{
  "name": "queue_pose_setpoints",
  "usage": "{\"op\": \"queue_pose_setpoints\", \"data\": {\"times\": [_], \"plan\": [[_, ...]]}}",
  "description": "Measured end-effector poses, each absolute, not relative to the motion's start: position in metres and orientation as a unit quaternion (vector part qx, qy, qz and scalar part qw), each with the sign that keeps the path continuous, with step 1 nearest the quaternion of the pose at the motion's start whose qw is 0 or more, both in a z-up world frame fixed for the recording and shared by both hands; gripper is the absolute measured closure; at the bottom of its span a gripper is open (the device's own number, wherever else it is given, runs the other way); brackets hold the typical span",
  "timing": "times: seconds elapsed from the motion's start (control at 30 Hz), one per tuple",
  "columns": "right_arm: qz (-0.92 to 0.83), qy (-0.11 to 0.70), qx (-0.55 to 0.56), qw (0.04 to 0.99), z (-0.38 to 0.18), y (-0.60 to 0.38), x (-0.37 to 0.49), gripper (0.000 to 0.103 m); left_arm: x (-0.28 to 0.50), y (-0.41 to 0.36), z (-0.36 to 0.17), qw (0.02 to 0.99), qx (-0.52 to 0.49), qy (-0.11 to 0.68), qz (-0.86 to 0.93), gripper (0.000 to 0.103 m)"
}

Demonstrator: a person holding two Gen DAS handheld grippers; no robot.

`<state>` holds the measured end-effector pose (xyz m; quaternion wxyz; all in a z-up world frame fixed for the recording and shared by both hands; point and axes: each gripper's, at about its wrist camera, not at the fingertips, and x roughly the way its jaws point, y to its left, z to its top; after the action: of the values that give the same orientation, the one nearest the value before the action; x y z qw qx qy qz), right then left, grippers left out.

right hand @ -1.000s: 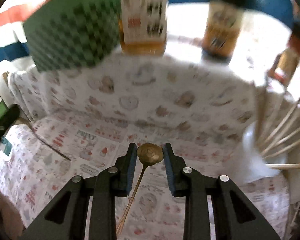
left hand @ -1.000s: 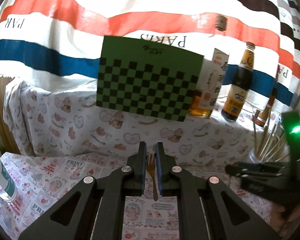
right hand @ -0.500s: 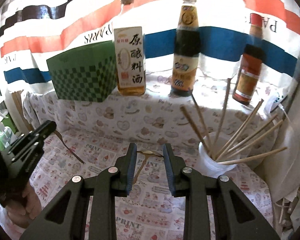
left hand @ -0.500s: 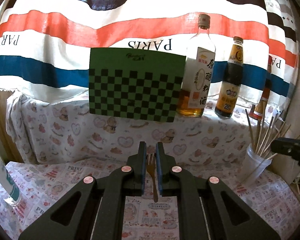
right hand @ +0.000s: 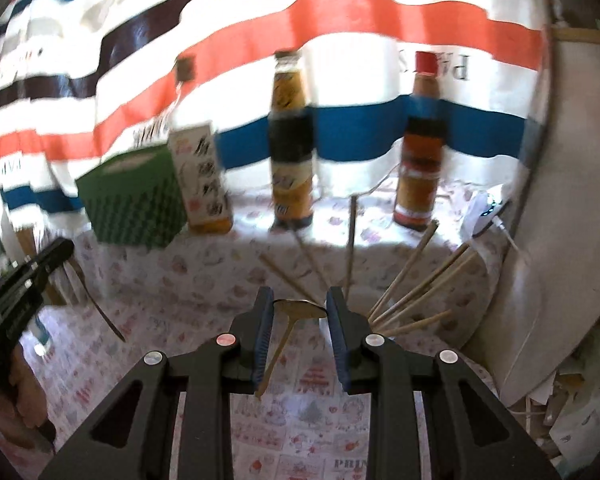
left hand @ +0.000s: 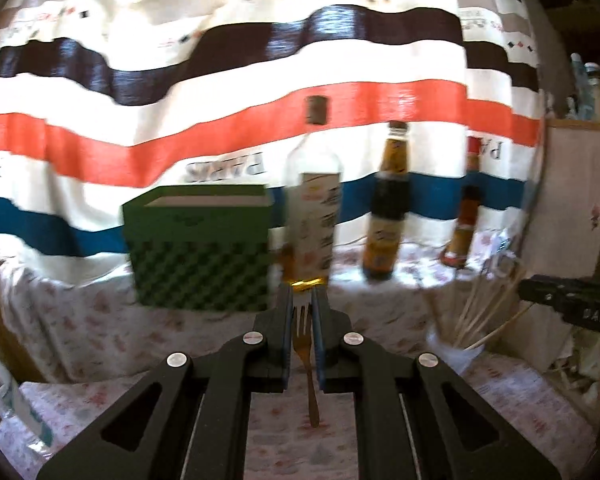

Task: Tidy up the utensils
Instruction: 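Carry the fork and spoon over the clear cup with both tools, then lower the fork and spoon into the cup and open both tools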

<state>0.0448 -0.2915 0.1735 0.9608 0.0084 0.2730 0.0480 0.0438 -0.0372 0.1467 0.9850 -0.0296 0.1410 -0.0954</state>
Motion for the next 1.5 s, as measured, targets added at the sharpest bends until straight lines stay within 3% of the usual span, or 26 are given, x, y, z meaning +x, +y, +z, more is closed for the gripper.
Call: {"op": "queue_pose_setpoints", "data": {"times": [0.27,0.63,1.0,1.5], "plan": [[0.035,0.223,0.053,0.973,0.195,-0.312,0.054,0.074,0.046,-0.101,0.182,0.978,-0.020,0.133,-0.158,0.095],[0.012,0.219,0.085,0.972,0.193,-0.351,0.077,0.074,0.079,-0.187,0.194,0.969,0.034,0.133,-0.204,0.095],[-0.045,0.212,0.117,0.969,0.190,-0.402,0.095,0.074,0.116,-0.230,0.162,0.962,0.013,0.161,-0.219,0.095],[-0.053,0.272,0.114,0.954,0.160,-0.417,0.130,0.074,0.144,-0.230,0.108,0.961,-0.007,0.168,-0.221,0.094]]}}
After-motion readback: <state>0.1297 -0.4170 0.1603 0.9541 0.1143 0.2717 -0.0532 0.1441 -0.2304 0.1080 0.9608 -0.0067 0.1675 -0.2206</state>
